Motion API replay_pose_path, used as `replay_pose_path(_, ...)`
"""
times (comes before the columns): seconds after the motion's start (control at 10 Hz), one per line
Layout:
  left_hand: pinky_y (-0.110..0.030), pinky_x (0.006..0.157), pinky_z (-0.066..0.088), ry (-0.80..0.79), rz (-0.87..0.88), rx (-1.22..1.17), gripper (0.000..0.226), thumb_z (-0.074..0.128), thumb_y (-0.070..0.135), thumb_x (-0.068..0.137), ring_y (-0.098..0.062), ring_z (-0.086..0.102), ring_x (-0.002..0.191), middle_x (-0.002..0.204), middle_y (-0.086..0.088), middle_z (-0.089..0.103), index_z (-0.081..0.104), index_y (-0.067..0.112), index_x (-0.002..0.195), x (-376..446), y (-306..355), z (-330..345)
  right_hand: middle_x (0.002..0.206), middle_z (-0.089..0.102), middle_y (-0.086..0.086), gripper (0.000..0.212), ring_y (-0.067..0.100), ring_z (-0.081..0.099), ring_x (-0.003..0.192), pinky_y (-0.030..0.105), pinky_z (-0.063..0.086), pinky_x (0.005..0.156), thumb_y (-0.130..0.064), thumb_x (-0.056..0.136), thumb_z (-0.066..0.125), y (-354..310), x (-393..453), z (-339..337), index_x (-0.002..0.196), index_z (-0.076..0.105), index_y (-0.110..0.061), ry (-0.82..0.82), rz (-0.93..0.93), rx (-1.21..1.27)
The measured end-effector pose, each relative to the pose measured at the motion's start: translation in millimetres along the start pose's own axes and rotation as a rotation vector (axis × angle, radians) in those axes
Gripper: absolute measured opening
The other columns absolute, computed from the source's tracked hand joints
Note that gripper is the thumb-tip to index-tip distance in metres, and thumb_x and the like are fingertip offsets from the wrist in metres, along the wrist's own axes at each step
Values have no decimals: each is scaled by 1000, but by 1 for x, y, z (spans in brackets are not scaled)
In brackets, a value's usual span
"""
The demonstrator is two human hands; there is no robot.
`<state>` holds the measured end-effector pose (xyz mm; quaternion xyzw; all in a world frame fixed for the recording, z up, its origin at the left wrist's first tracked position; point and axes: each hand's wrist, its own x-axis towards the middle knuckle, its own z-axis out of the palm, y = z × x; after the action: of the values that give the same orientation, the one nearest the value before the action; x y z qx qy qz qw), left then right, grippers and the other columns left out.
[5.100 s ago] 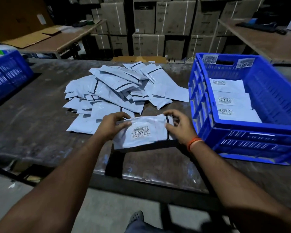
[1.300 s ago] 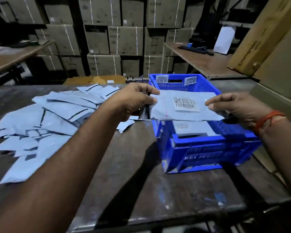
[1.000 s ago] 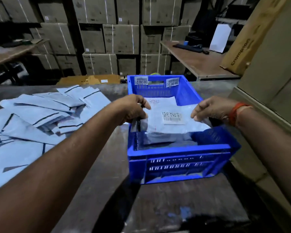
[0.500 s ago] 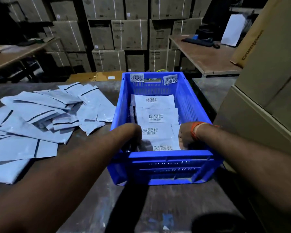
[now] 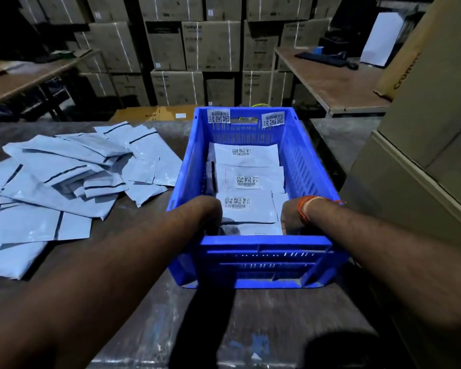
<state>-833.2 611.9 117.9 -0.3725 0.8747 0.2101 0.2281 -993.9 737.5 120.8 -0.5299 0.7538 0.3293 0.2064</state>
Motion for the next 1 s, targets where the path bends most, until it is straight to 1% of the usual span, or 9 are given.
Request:
replay_pose_path(0.1, -26, 75, 56, -28, -137, -40, 37, 56, 15, 101, -31, 64, 114, 120, -18, 68, 60, -4, 132, -8, 12, -3, 106, 71, 5, 33, 23, 65, 88, 29, 53, 78, -30, 86, 70, -1, -24, -12, 110, 72, -8, 47, 106, 205)
replay_pose_path(0.2, -30, 64, 56, 31, -106, 31, 36, 69, 21, 93, -28, 70, 97, 112, -16, 73, 69, -2, 121, -18, 17, -16, 93, 70, 2, 44, 27, 71, 93, 32, 56, 81, -39, 80, 76, 6, -28, -22, 108, 70, -4, 116, 96, 322)
replay_pose_path(0.3, -21, 51, 49, 87, -44, 21, 37, 79, 23, 85, -27, 68, 71, 100, -19, 73, 71, 1, 113, -21, 10, -29, 81, 74, 20, 39, 38, 74, 72, 52, 61, 75, -27, 82, 80, 16, -37, -35, 104, 67, 3, 93, 88, 647)
replay_pose_path(0.4, -32, 68, 57, 220, 54, -143, 31, 77, 22, 87, -23, 60, 66, 91, -15, 71, 73, 4, 112, -38, 2, -48, 89, 71, 30, 36, 44, 72, 72, 59, 58, 77, -19, 87, 76, 10, -50, -55, 108, 63, 7, 125, 58, 802)
replay_pose_path(0.5, -30, 68, 58, 435, 137, -197, 21, 78, 23, 85, -21, 62, 66, 89, -11, 74, 75, 14, 104, -60, -15, -71, 92, 72, 26, 28, 42, 73, 76, 48, 60, 70, -17, 90, 73, -9, -57, -82, 104, 67, 6, 262, -4, 877)
replay_pose_path(0.6, -33, 66, 59, 493, 171, -410, 12, 75, 10, 85, -23, 65, 71, 95, -19, 75, 74, 13, 98, -75, -50, -87, 89, 73, 23, 18, 39, 74, 74, 40, 60, 64, -14, 89, 72, -38, -58, -112, 98, 69, 1, 391, -70, 950)
replay_pose_path(0.7, -40, 74, 62, 512, 144, -522, 11, 75, 10, 86, -23, 68, 78, 98, -23, 73, 71, 9, 96, -87, -95, -96, 85, 74, 20, 10, 35, 74, 71, 46, 62, 72, -11, 89, 69, -78, -55, -144, 92, 71, -1, 481, -139, 957)
replay_pose_path(0.9, -43, 80, 63, 510, 100, -546, 17, 77, 15, 86, -26, 74, 89, 99, -18, 73, 70, 14, 102, -95, -192, -107, 90, 73, 25, 15, 39, 74, 78, 44, 59, 73, -12, 90, 69, -165, -29, -199, 98, 68, 1, 475, -206, 953)
replay_pose_path(1.0, -34, 68, 62, 582, 78, -423, 18, 78, 21, 84, -27, 72, 83, 92, -8, 74, 73, 20, 101, -93, -247, -112, 87, 74, 20, 13, 35, 75, 75, 29, 52, 56, -13, 90, 70, -214, -8, -220, 95, 70, -1, 471, -205, 930)
